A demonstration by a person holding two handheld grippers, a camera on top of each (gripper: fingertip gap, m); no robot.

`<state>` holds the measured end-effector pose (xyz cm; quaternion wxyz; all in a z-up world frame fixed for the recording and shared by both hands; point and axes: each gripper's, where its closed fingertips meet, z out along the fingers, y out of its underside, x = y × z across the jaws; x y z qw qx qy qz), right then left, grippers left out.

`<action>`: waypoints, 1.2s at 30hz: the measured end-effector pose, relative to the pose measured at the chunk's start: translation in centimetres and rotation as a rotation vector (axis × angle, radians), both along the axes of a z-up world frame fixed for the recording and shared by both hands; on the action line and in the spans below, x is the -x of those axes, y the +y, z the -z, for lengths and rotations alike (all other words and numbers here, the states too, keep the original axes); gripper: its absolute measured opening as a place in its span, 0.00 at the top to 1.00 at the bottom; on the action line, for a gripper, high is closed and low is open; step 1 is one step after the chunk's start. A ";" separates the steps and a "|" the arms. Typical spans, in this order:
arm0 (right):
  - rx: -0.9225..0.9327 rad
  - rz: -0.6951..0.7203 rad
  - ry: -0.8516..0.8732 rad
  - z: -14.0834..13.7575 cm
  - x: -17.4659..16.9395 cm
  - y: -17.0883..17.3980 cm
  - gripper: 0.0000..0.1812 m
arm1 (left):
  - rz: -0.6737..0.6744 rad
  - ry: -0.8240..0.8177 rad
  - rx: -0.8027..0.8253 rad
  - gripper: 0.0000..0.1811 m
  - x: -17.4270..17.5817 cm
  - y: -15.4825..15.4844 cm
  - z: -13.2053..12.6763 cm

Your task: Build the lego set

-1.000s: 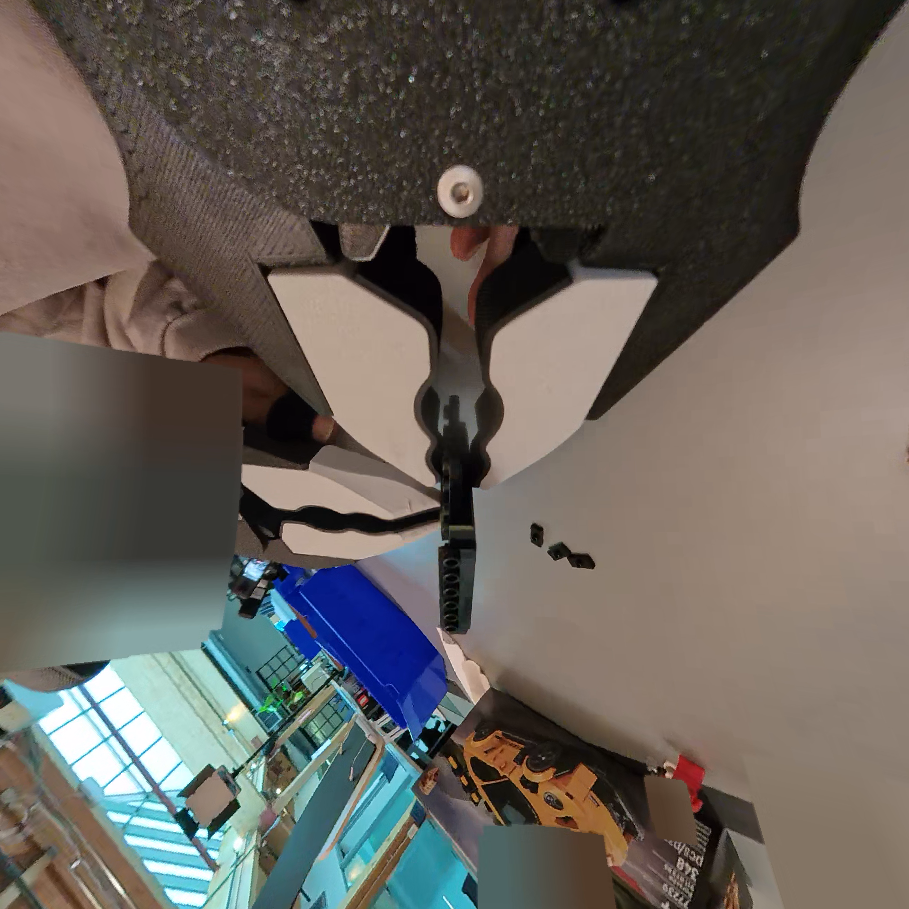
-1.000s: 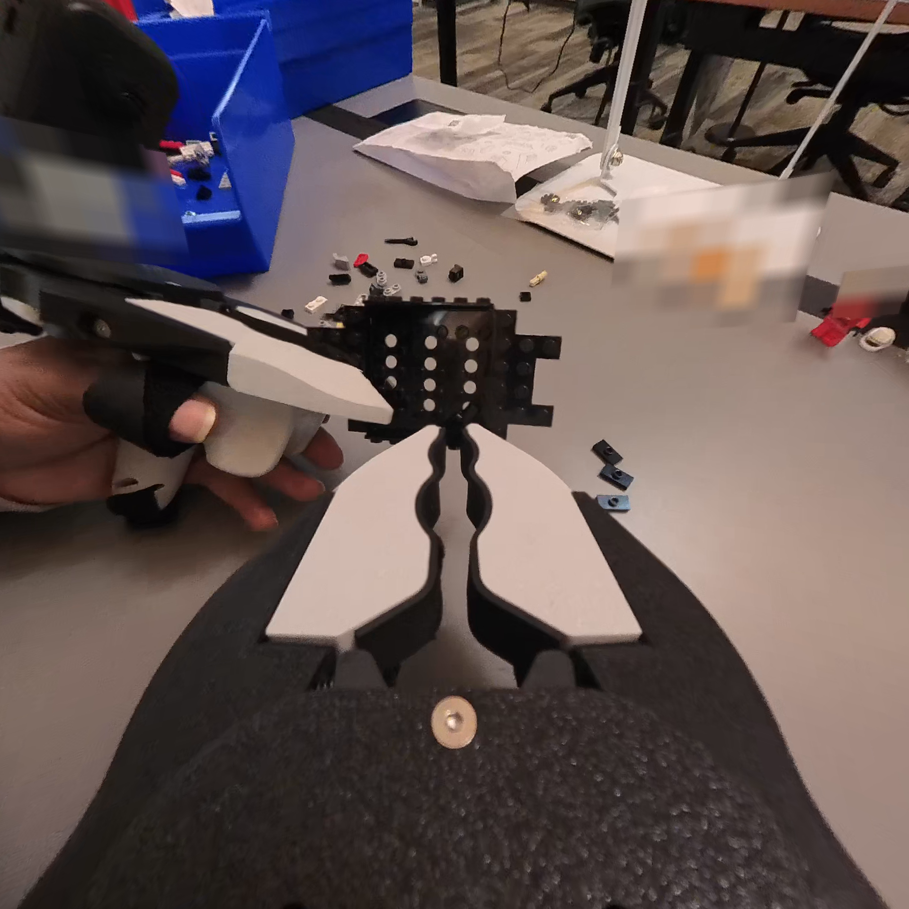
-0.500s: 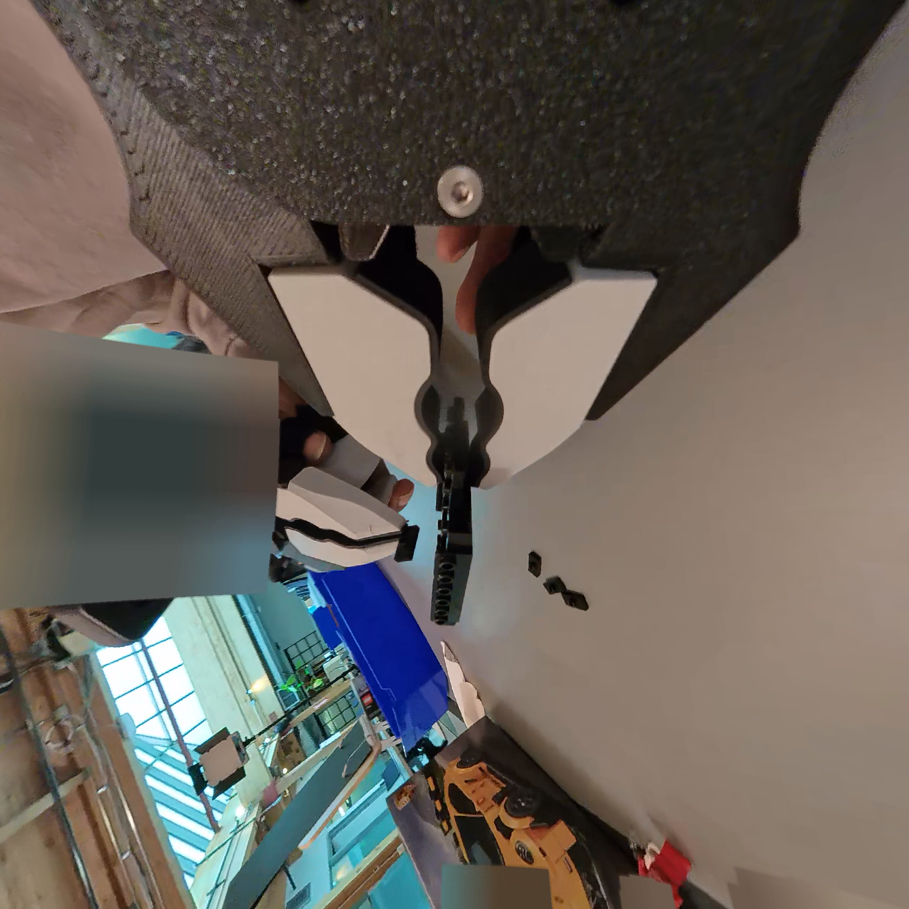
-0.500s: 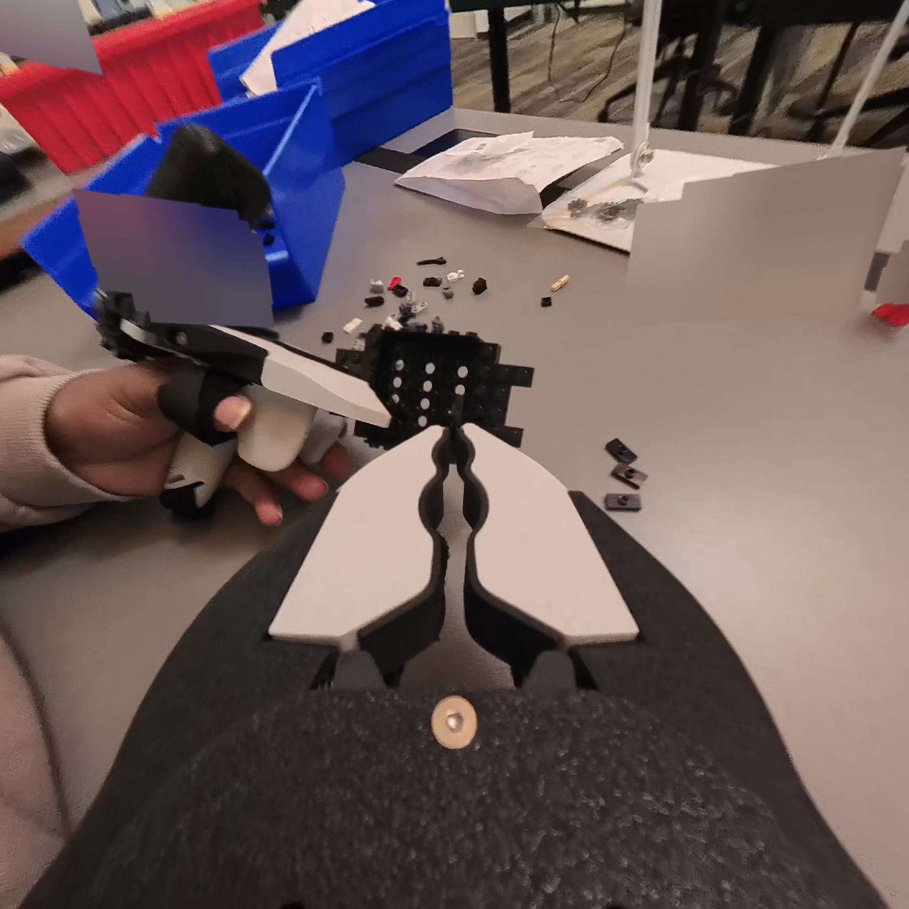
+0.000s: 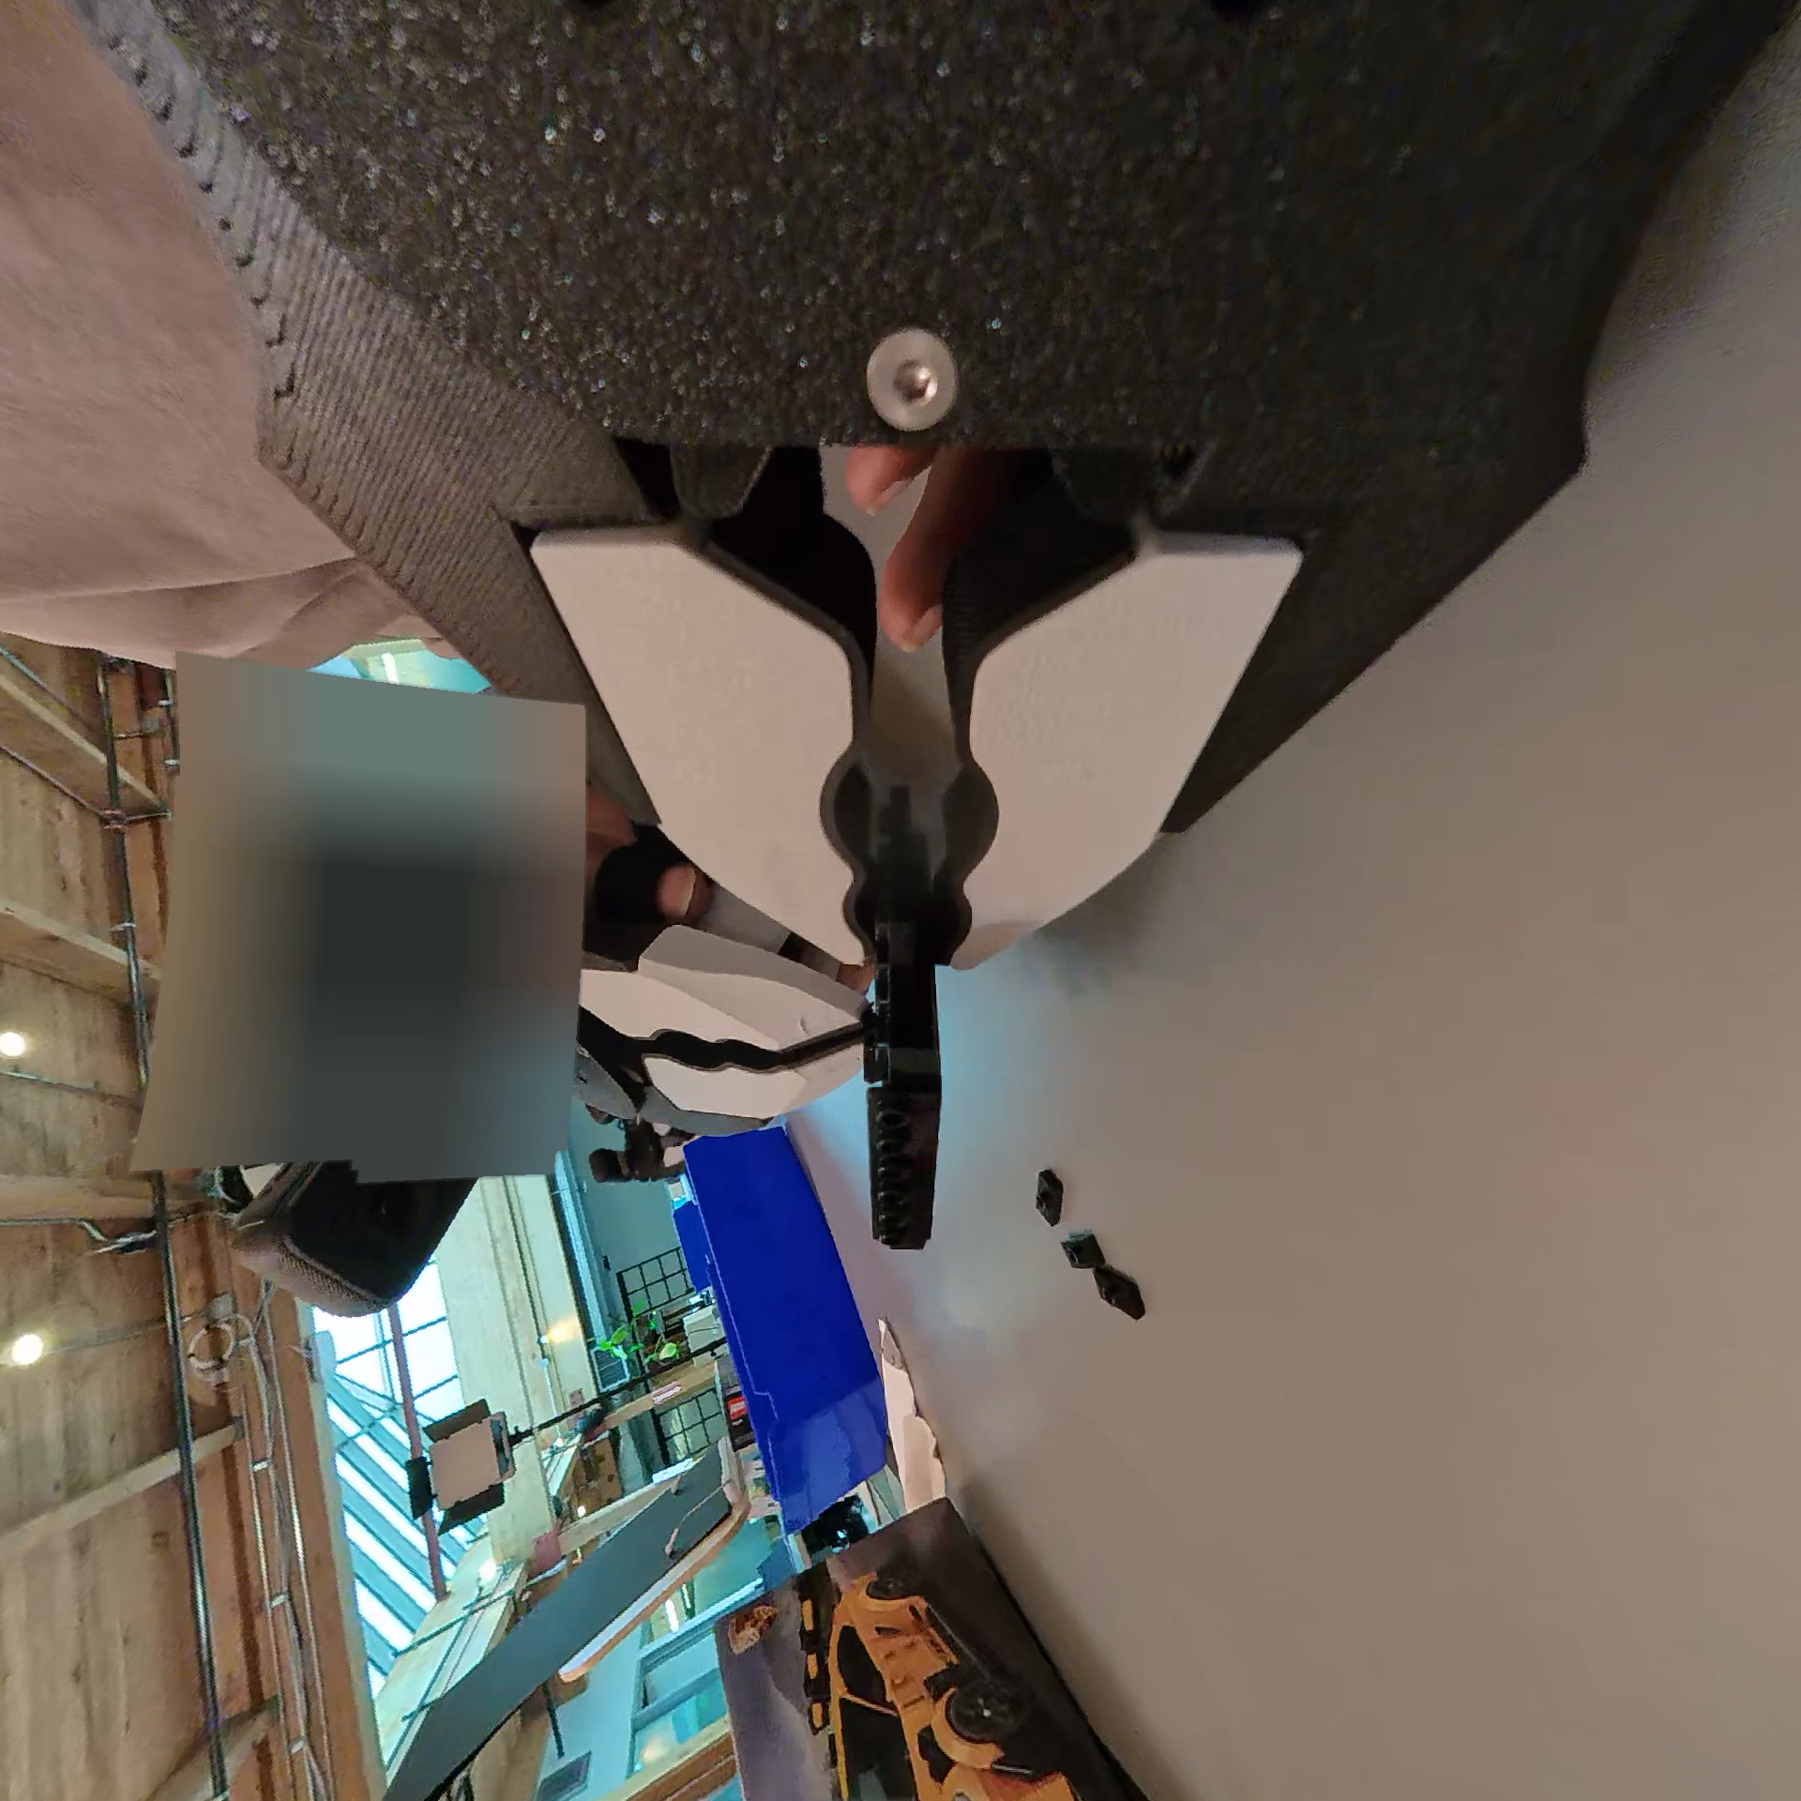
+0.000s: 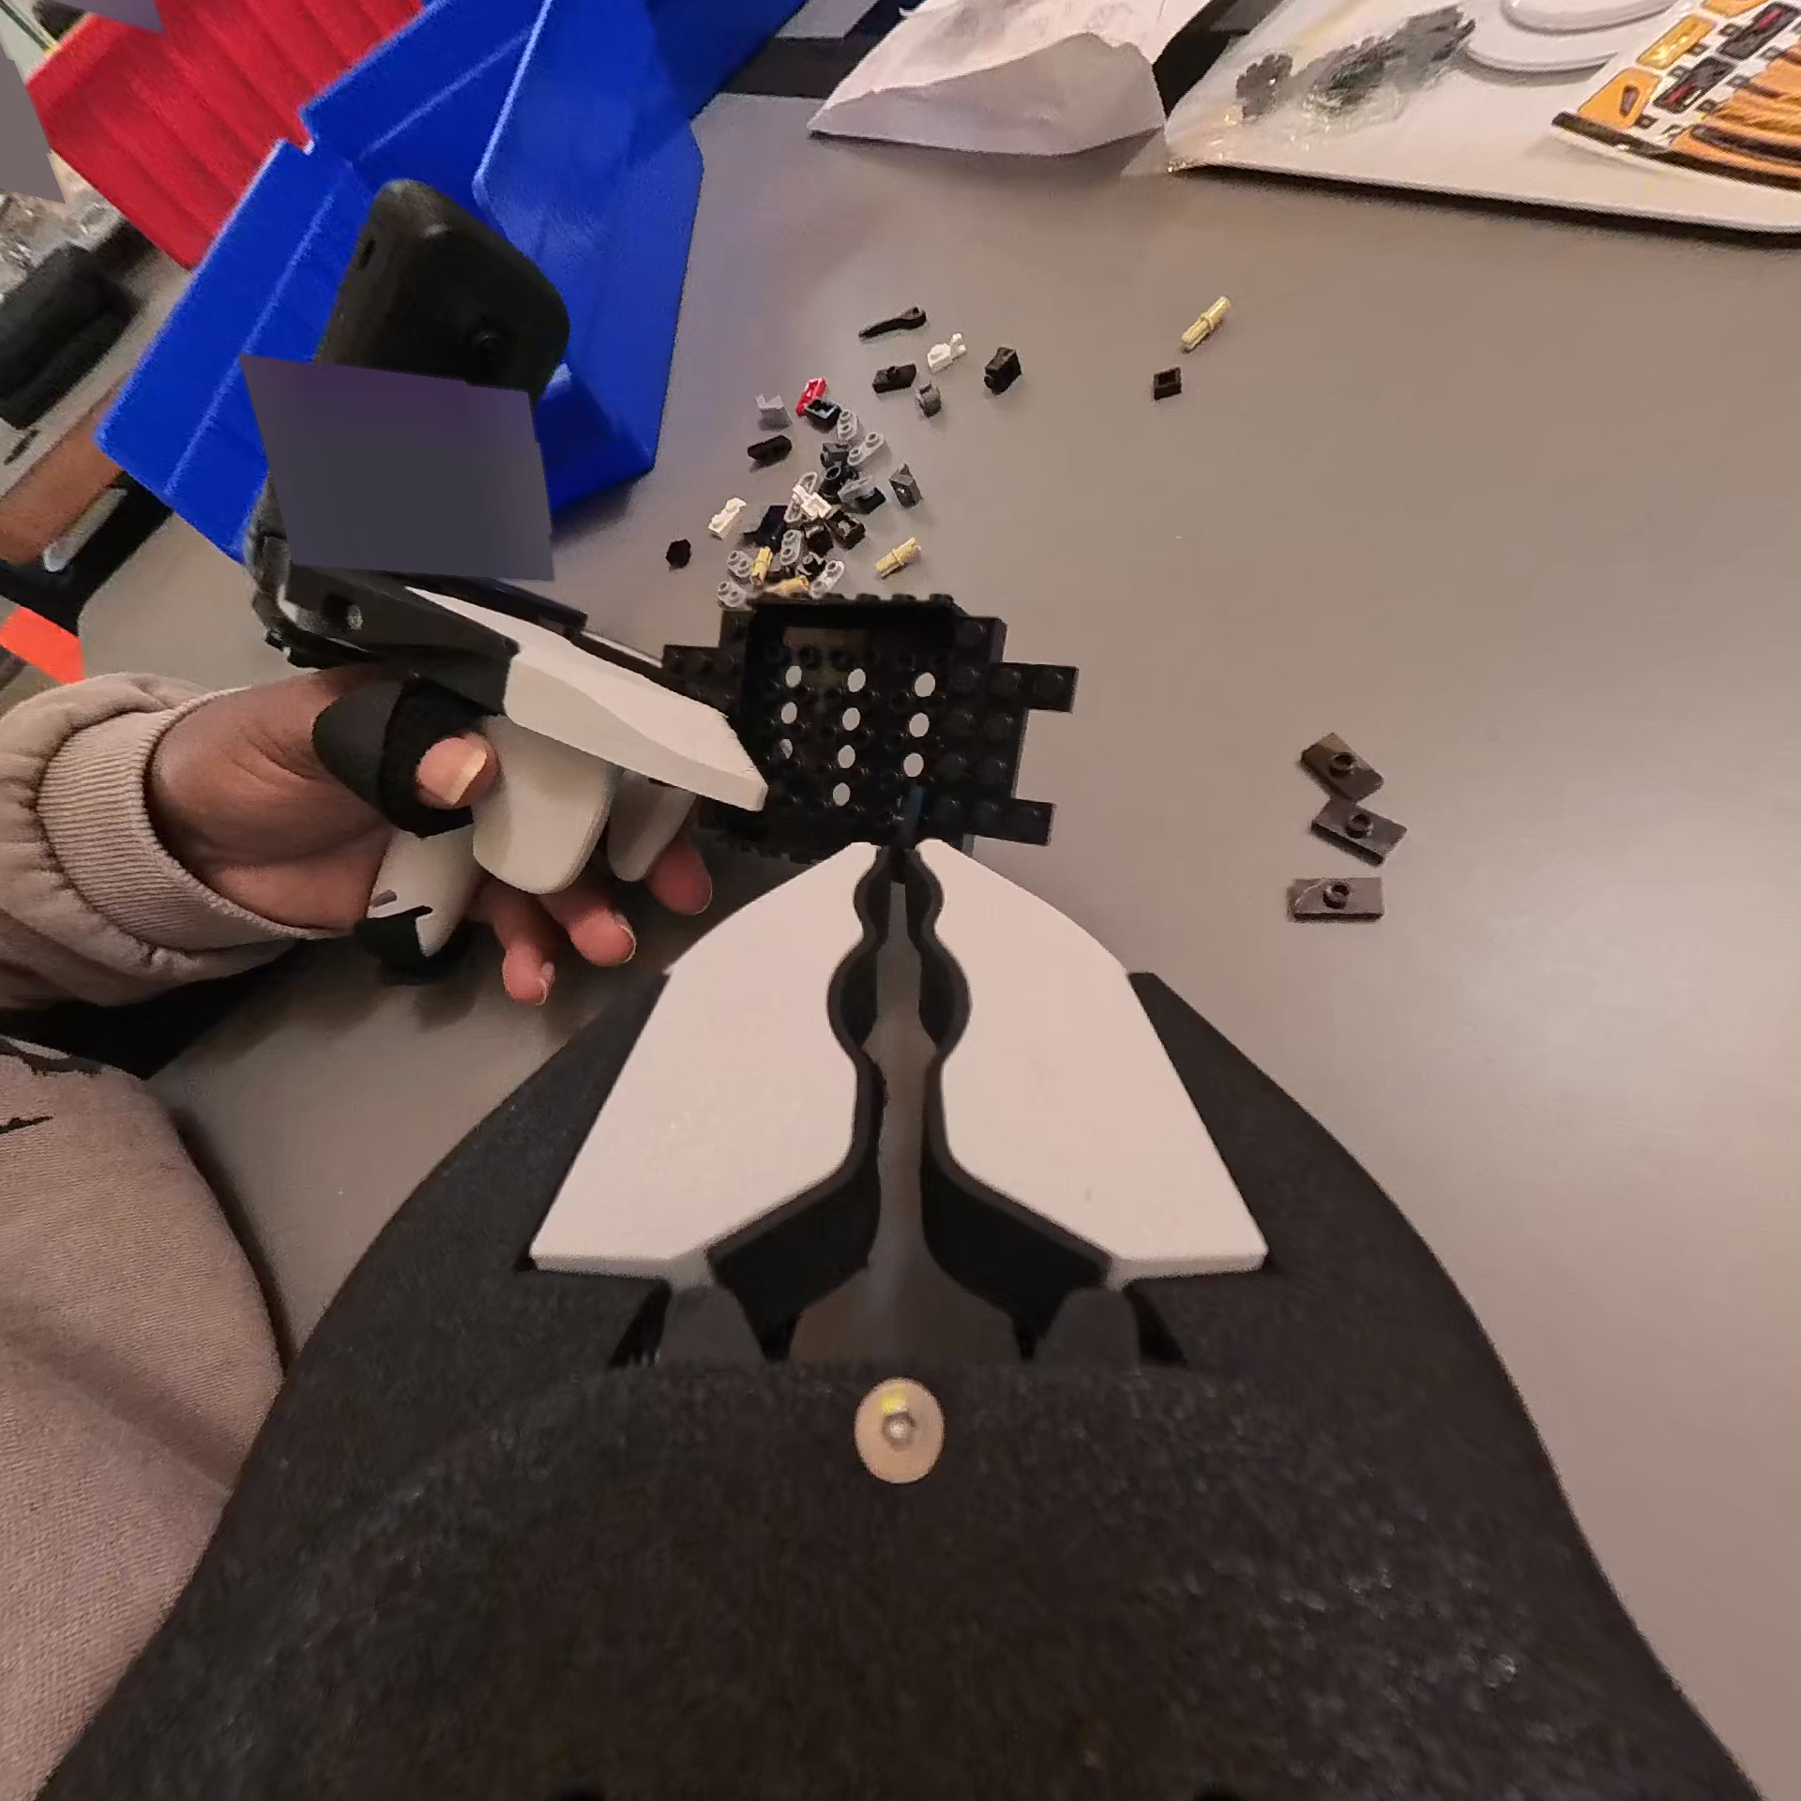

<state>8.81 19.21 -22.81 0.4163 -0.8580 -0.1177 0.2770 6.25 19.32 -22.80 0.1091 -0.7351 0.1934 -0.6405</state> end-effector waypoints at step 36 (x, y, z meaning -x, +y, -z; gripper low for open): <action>-0.150 0.050 -0.334 0.2 -1.4 0.7 0.75 | 0.004 0.022 0.009 0.95 -0.1 -0.2 0.5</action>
